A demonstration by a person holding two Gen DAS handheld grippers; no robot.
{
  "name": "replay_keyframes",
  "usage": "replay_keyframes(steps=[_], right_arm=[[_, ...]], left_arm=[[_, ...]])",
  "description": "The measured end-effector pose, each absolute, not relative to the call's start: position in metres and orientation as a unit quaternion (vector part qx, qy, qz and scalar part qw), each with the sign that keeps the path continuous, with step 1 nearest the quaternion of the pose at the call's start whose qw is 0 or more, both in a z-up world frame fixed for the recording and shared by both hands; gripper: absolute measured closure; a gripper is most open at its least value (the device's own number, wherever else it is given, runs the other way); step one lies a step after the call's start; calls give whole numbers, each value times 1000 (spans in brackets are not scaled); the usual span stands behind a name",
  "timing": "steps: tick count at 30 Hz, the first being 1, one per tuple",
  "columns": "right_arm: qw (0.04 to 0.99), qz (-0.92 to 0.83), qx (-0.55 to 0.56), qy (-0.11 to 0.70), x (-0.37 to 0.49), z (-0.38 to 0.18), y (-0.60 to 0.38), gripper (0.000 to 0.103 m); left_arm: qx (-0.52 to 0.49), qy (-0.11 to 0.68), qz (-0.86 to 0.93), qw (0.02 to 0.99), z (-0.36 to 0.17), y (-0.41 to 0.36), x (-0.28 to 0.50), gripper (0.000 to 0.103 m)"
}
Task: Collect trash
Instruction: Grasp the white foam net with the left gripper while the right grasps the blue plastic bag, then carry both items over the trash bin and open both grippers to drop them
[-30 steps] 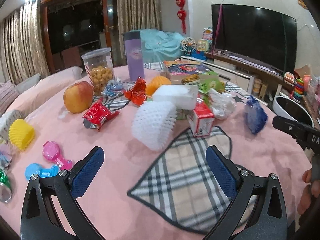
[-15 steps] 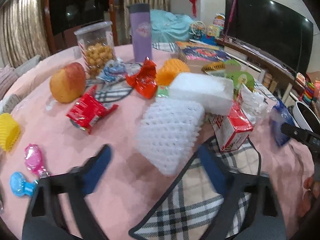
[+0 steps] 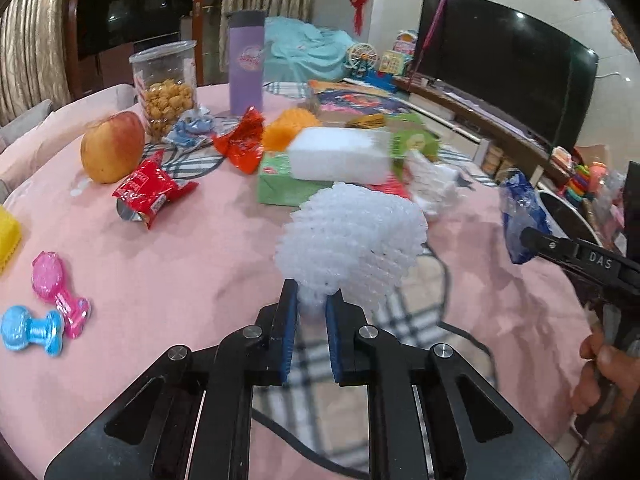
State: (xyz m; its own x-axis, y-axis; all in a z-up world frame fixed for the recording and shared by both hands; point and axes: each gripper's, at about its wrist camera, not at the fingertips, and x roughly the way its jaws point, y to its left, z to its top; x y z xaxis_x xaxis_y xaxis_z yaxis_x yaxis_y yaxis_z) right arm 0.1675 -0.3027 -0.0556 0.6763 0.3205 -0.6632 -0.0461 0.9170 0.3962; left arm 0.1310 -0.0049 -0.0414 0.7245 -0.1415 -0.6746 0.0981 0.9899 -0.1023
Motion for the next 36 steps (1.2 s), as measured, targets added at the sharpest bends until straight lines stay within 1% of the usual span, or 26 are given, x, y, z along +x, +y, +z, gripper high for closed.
replay_keyframes(steps=[8, 18, 36], right_arm=[[903, 108, 175, 377, 141, -41, -321, 74], [912, 75, 185, 357, 116, -28, -366, 74], [915, 10, 210, 344, 109, -25, -459, 73]], left_arm=[[-12, 356, -118, 927, -25, -55, 117, 90], [27, 351, -175, 920, -18, -126, 128, 90], [76, 341, -247, 904, -2, -242, 155, 90]])
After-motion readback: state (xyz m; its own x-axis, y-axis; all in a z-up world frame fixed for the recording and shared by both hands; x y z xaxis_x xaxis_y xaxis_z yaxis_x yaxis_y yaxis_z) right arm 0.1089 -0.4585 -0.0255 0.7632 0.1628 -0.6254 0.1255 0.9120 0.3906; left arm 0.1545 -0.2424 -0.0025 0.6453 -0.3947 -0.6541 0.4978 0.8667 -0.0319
